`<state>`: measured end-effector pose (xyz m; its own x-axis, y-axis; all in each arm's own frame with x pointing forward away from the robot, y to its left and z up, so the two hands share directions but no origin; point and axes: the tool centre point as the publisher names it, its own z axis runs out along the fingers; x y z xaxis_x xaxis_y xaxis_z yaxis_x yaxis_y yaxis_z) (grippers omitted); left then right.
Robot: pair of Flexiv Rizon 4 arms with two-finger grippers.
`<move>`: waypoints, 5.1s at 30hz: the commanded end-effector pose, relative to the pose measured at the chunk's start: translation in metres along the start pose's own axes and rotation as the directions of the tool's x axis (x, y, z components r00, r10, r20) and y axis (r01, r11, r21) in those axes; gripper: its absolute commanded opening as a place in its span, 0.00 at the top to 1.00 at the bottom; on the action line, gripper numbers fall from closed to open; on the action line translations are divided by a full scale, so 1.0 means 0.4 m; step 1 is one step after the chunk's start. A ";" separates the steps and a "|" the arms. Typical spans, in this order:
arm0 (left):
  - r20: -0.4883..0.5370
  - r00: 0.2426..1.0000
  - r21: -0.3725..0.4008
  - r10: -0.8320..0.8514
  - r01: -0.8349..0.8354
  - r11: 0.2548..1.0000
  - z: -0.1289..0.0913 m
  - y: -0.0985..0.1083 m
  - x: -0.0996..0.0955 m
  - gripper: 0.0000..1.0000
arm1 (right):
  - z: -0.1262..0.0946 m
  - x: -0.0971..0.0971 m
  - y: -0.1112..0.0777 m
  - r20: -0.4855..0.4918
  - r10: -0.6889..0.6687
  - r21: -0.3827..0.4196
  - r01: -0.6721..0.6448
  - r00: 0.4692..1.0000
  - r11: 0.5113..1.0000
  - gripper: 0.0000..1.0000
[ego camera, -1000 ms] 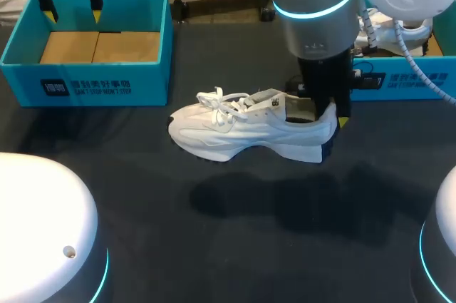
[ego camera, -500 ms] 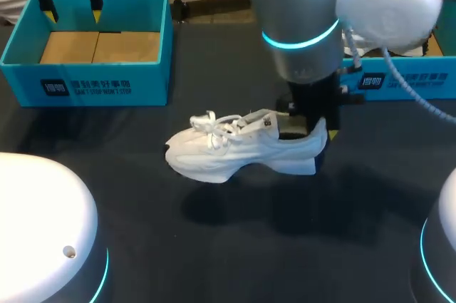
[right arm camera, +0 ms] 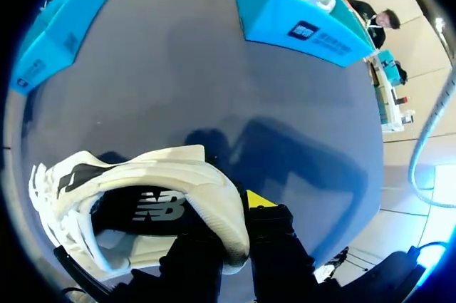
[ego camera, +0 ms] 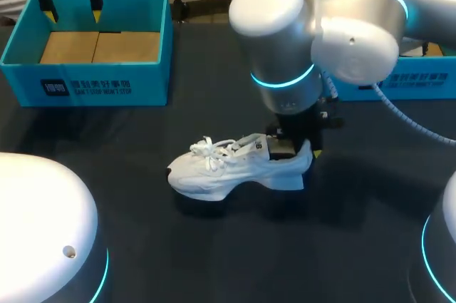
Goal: Take the shoe out of the shoebox, open the shoe tongue, remove and reinsert the insole, then place the shoe into the shoebox
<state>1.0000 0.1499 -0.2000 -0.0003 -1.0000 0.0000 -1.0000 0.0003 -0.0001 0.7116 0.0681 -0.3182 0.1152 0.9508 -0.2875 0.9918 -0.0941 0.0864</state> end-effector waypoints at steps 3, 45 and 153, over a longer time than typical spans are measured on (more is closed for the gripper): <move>0.000 1.000 0.000 0.000 0.000 1.000 0.000 0.000 0.000 0.00 | 0.089 0.029 0.017 -0.006 -0.007 0.009 0.007 1.000 1.000 1.00; 0.000 1.000 0.000 0.000 0.000 1.000 0.000 0.000 0.000 0.00 | -0.093 0.019 0.019 -0.173 -0.647 -0.175 0.623 0.742 0.762 0.00; 0.000 1.000 0.000 0.000 0.000 1.000 0.000 0.000 0.000 0.00 | 0.086 -0.203 0.085 0.079 -0.991 -0.909 0.401 -0.106 -0.115 0.00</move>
<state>1.0000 0.1499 -0.2000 -0.0002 -1.0000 0.0001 -1.0000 0.0002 0.0000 0.7359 -0.0211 -0.3176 -0.9911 -0.0342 -0.1286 -0.1181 0.6708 0.7322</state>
